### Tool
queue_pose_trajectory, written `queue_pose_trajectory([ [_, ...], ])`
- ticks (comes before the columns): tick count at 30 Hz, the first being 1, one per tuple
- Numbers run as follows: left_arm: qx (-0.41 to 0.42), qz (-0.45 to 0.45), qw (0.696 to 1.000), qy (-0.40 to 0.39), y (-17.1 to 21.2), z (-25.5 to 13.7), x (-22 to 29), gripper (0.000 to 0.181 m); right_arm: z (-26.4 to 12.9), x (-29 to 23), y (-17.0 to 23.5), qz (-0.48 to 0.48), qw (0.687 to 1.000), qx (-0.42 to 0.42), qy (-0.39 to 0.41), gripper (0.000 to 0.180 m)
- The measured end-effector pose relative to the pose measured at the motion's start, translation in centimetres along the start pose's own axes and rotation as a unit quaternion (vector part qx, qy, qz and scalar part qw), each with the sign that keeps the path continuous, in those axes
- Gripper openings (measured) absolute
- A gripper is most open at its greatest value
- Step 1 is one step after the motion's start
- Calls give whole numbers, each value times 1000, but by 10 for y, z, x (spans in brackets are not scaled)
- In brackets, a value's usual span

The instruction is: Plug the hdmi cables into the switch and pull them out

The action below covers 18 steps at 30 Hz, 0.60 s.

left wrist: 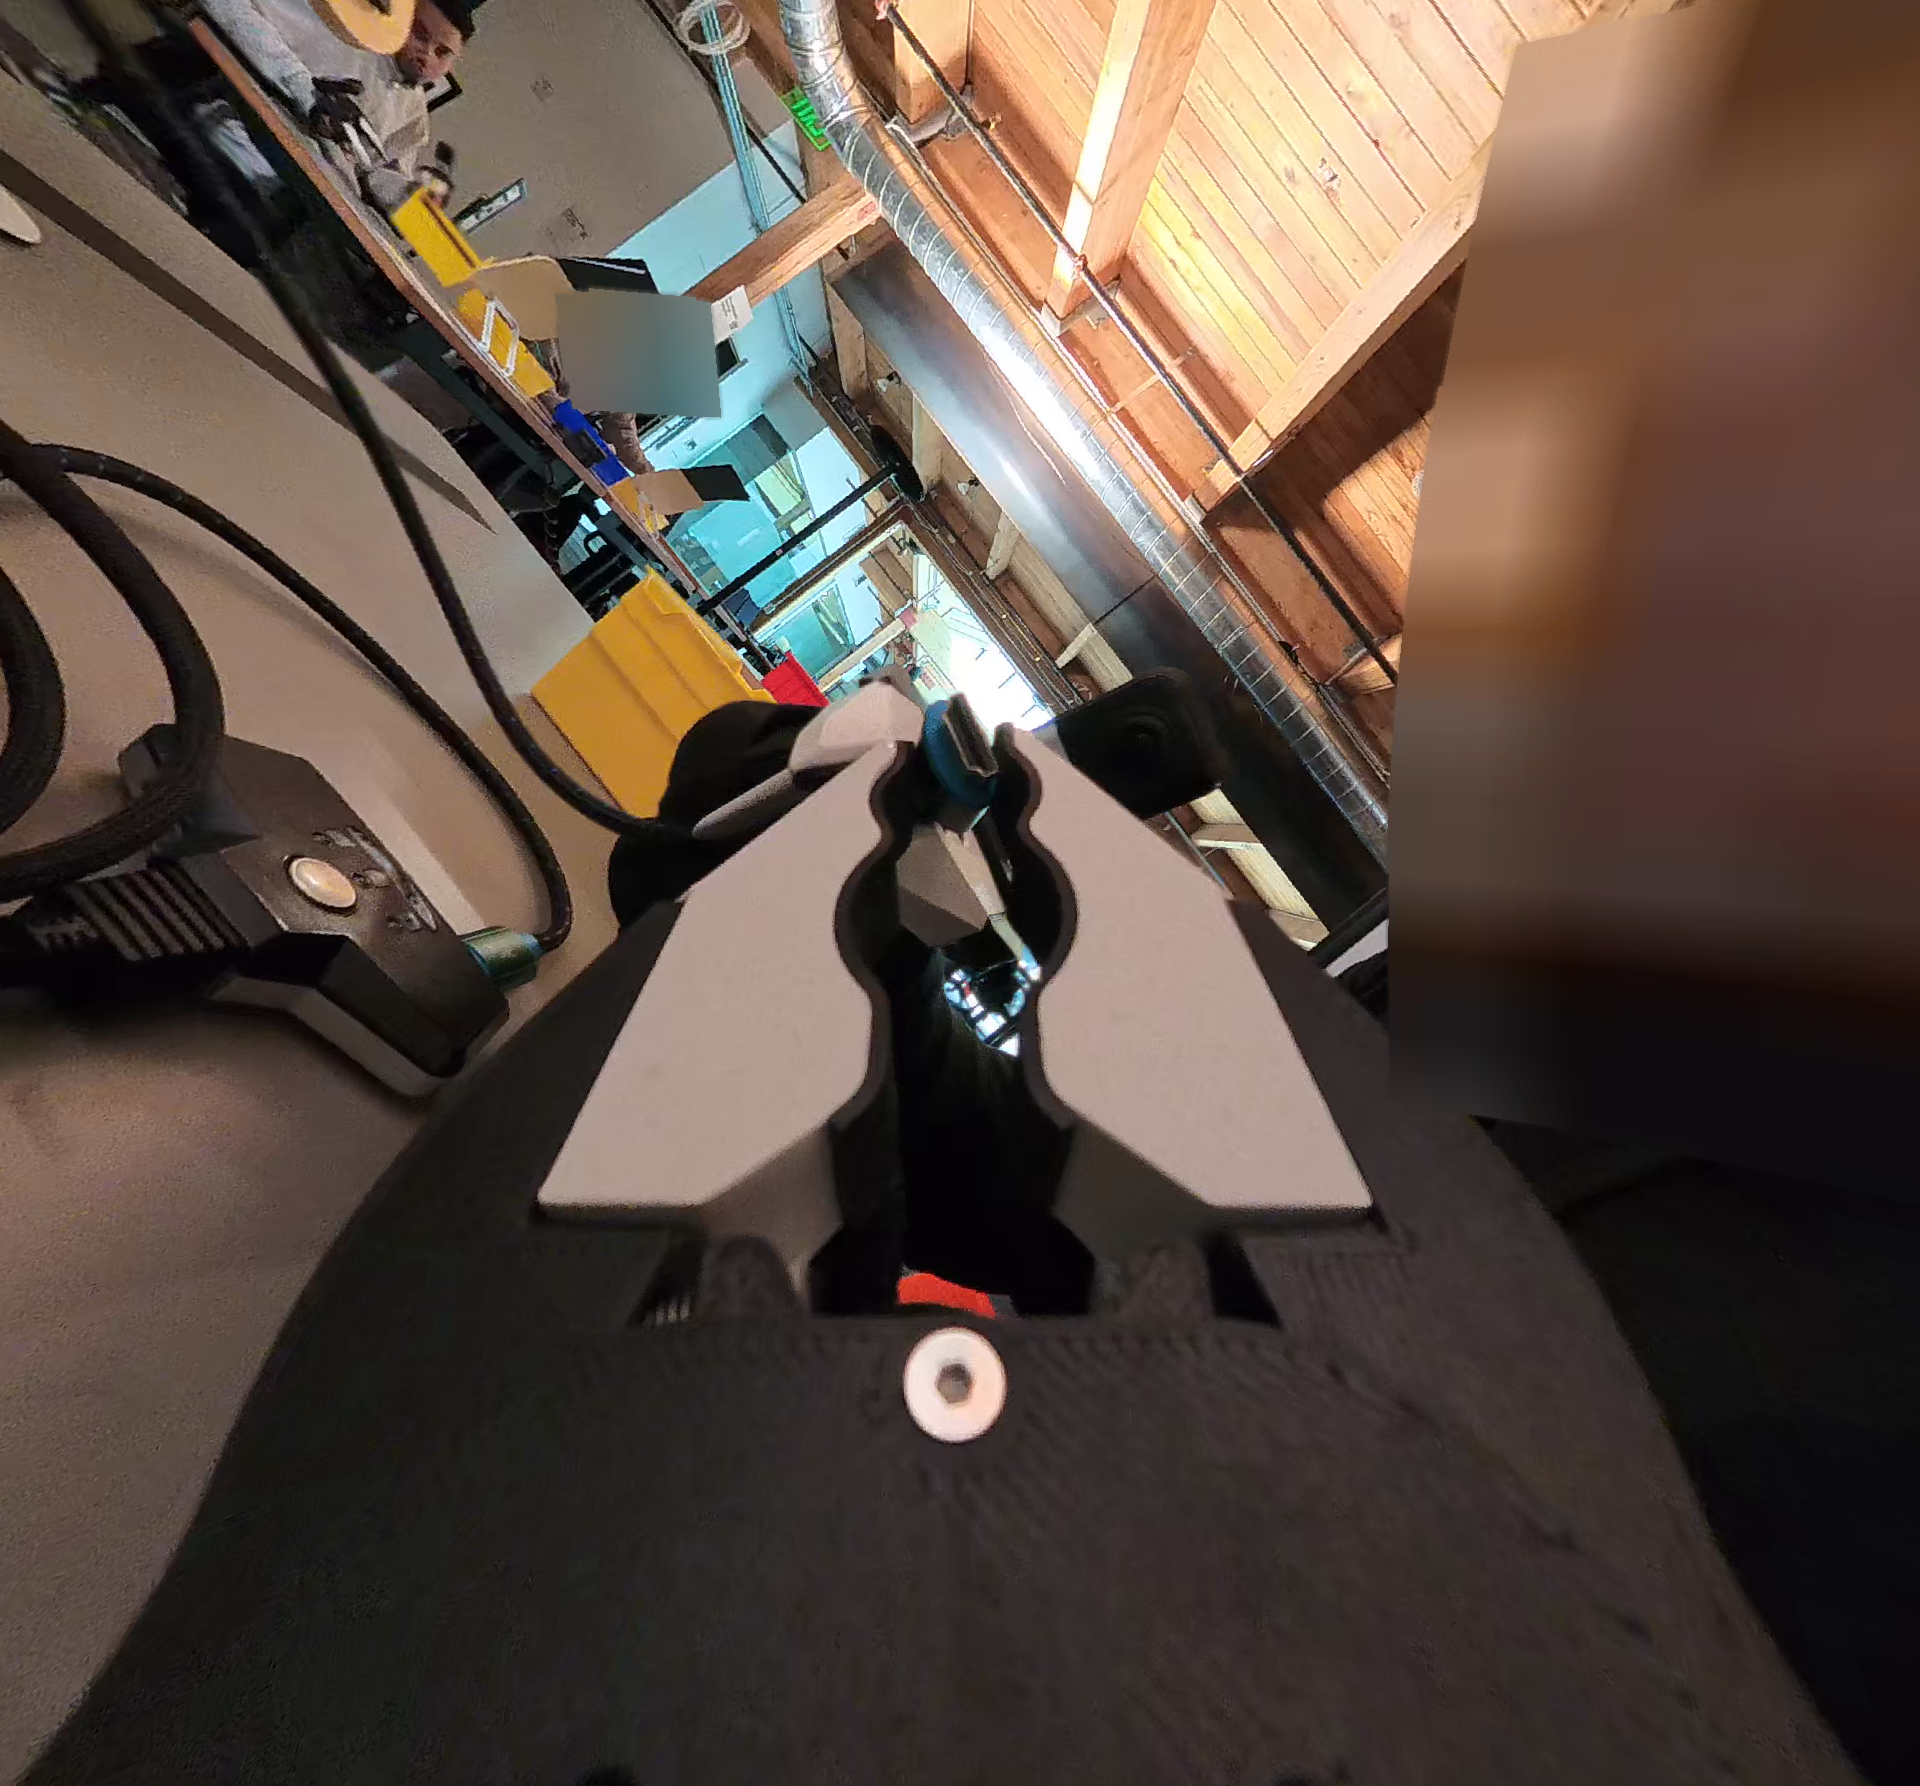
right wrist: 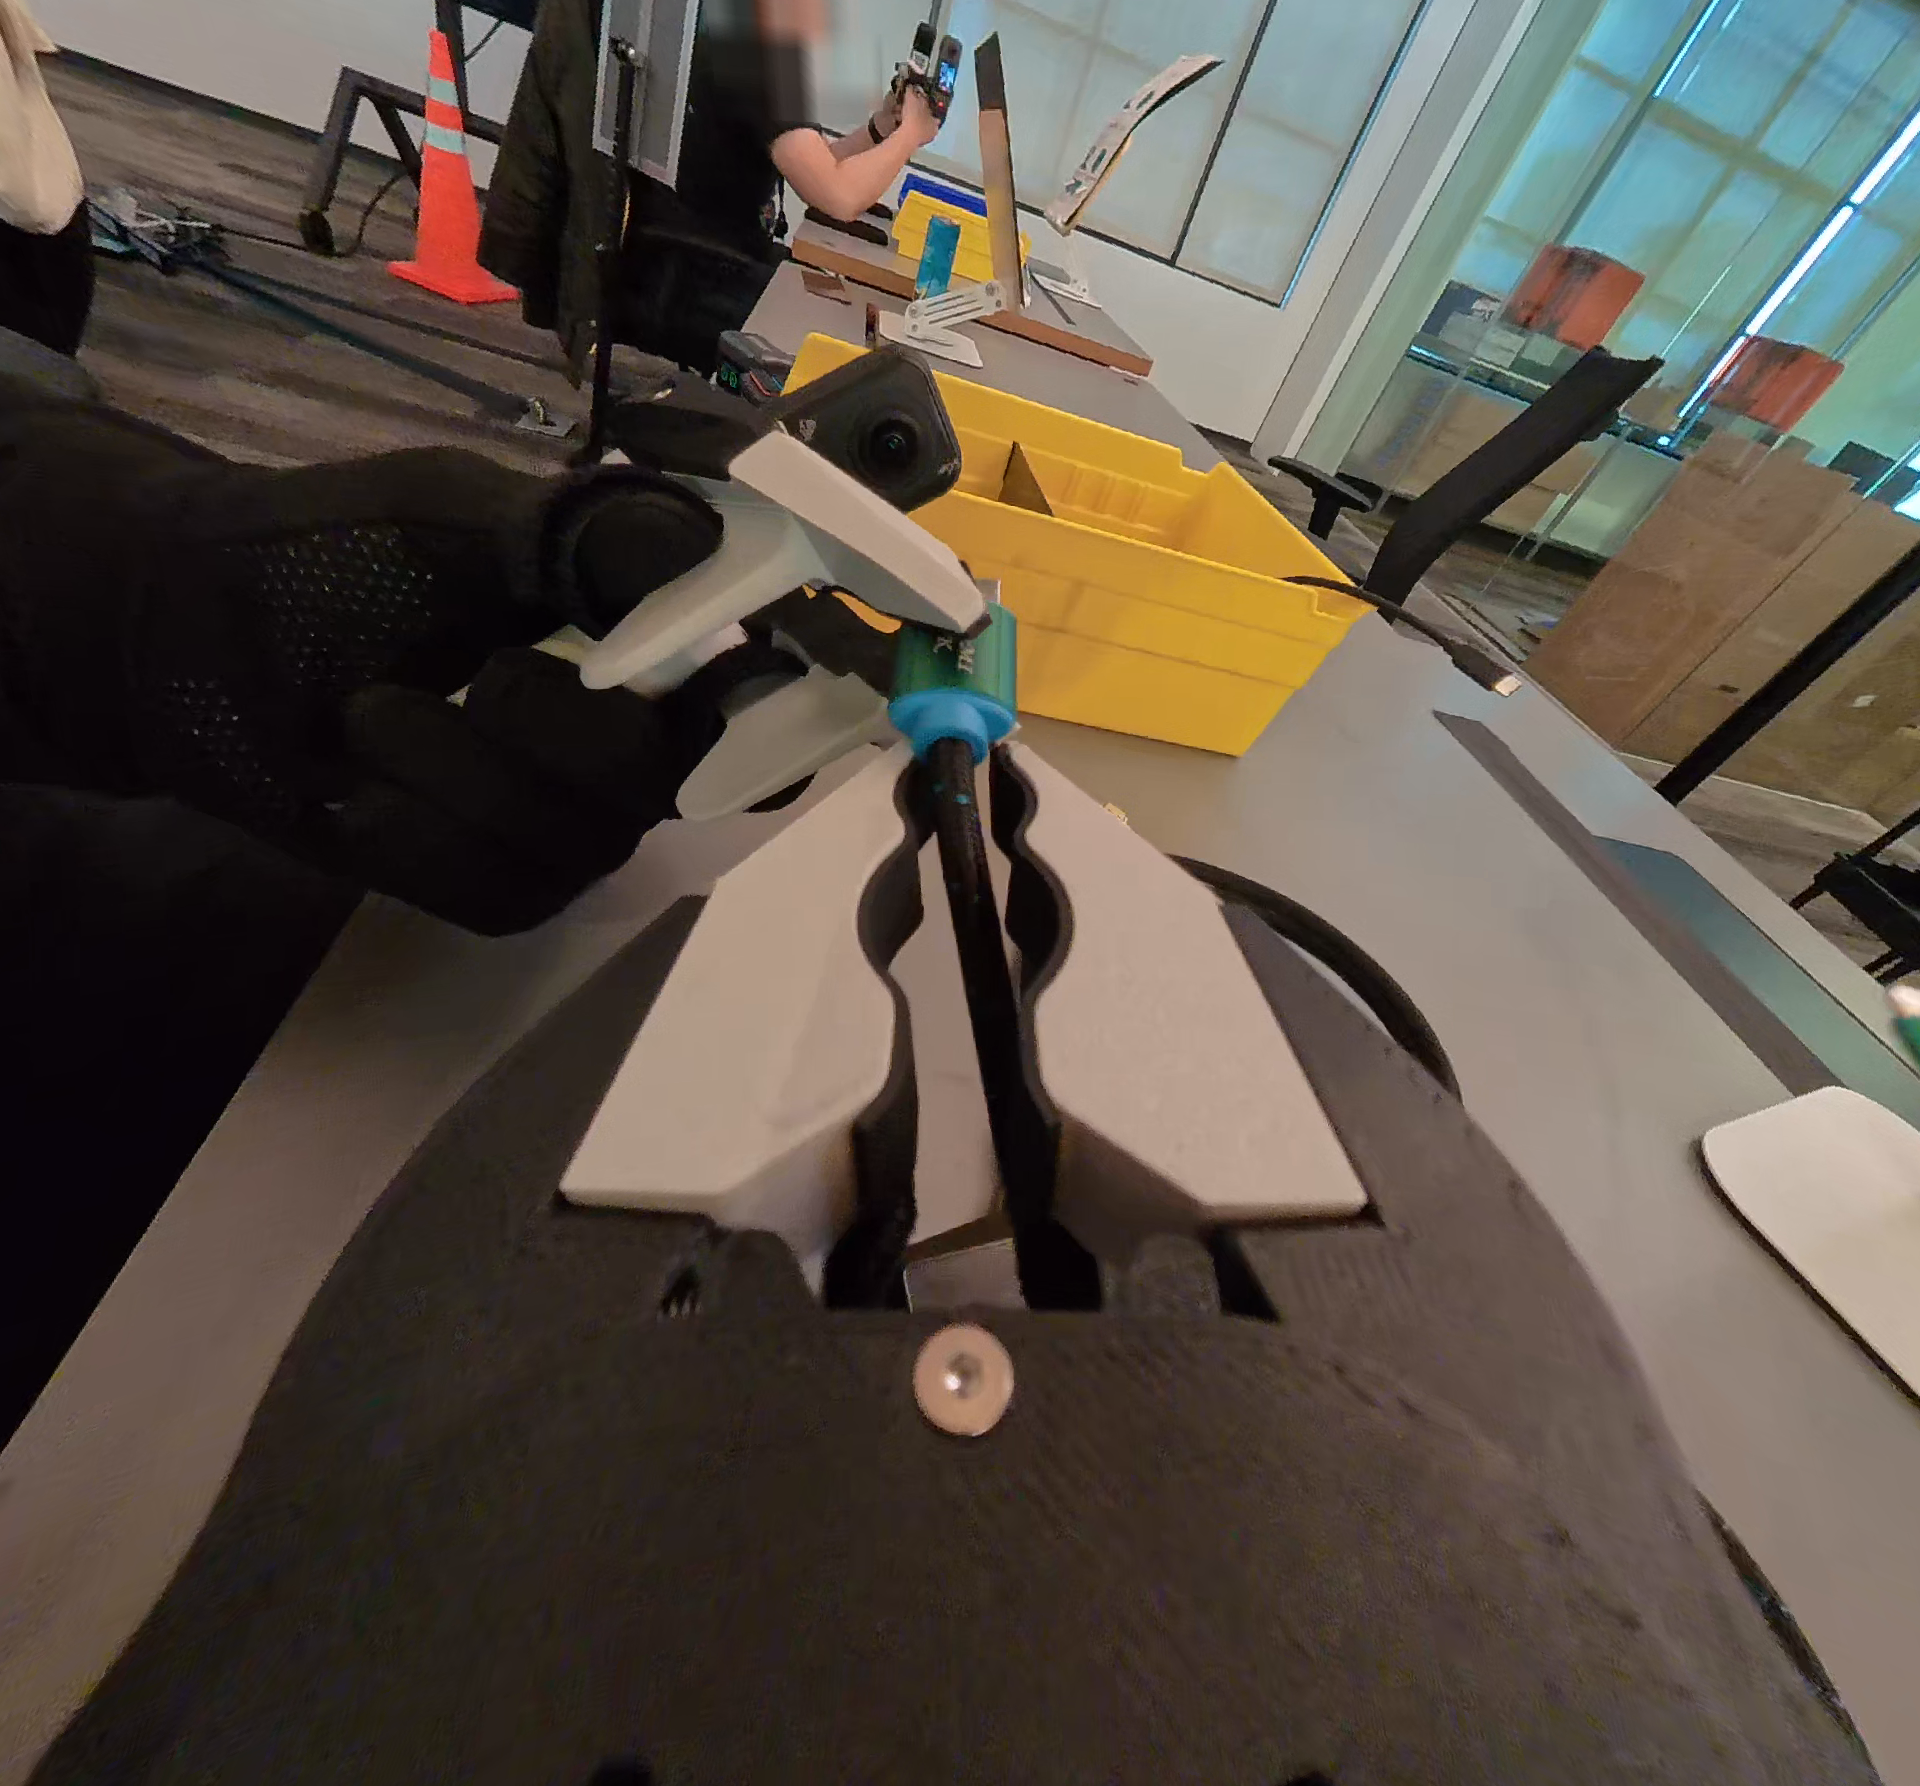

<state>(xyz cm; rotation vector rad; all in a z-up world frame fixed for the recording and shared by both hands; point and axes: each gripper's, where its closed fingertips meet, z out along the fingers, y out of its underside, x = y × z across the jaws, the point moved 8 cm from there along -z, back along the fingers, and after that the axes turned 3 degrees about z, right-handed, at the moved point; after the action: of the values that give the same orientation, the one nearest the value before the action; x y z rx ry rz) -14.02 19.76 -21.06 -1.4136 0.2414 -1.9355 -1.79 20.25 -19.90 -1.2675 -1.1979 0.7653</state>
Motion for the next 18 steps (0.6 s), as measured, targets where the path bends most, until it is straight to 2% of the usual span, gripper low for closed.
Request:
queue_pose_trajectory([
  [3,12,-5,1000,11,1,0,-1,13,0,0,0,14,1000,7,-4,6],
  [7,17,-12,1000,18,3,0,-2,13,-1,4,1,49,999,18,-7,16],
  [13,19,-22,999,16,3,0,-4,13,-2,4,2,51,998,24,-1,19],
  [15,20,-28,999,14,4,-1,-6,13,-3,5,3,65,997,28,-17,29],
  [18,30,-41,999,10,4,-7,-13,12,-6,4,0,58,998,31,-24,23],
])
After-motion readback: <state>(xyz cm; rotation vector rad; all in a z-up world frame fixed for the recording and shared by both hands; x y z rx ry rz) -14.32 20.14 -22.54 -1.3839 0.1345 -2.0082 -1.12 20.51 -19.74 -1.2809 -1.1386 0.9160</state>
